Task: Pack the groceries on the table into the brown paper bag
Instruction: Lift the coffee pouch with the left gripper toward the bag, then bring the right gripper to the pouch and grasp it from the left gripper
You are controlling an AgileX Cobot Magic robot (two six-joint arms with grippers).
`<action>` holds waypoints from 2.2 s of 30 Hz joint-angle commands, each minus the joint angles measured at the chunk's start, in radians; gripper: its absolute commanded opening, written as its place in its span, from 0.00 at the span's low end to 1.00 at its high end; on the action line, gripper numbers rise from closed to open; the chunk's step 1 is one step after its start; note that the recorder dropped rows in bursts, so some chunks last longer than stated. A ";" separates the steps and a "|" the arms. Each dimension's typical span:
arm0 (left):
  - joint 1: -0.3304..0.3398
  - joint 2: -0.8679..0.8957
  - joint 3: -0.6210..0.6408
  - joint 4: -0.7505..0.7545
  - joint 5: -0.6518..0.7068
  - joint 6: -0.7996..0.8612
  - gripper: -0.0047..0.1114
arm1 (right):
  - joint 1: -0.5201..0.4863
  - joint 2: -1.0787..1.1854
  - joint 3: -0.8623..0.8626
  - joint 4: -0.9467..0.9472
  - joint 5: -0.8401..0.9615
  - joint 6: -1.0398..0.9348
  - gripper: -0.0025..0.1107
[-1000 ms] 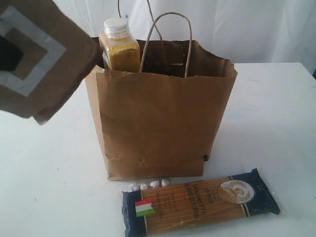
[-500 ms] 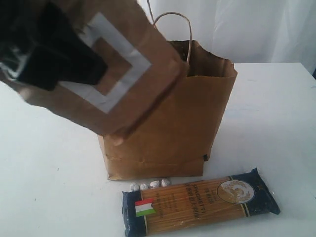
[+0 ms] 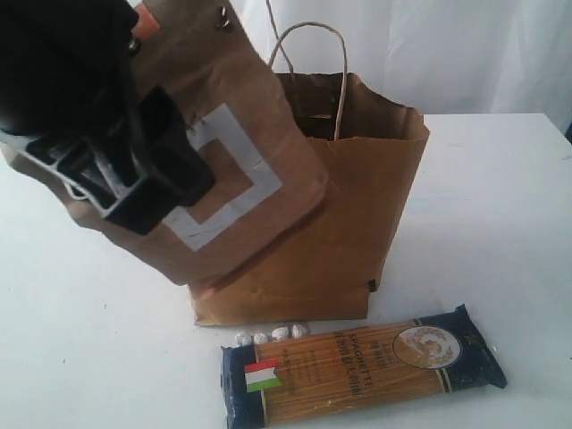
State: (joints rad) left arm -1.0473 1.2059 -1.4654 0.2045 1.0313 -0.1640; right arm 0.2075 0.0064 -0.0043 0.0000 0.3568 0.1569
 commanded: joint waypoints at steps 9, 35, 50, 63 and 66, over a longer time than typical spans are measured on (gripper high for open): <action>-0.002 -0.128 0.161 -0.007 -0.096 -0.027 0.04 | -0.008 -0.006 0.004 0.000 -0.015 0.003 0.02; -0.002 -0.331 0.428 -0.404 -0.250 0.133 0.04 | 0.036 -0.006 -0.151 0.172 -0.373 0.262 0.02; -0.002 -0.192 0.428 -0.459 -0.159 0.334 0.04 | 0.239 0.547 -0.741 0.702 0.503 -0.756 0.64; -0.002 -0.061 0.372 -0.601 -0.160 0.532 0.04 | 0.239 0.817 -0.751 1.018 0.677 -1.167 0.65; -0.002 -0.030 0.333 -0.587 -0.136 0.539 0.04 | 0.239 0.825 -0.753 1.021 0.683 -1.216 0.65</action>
State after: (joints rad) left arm -1.0473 1.1610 -1.0931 -0.3611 0.8770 0.3593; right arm 0.4419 0.8263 -0.7462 0.9961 1.0182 -0.9977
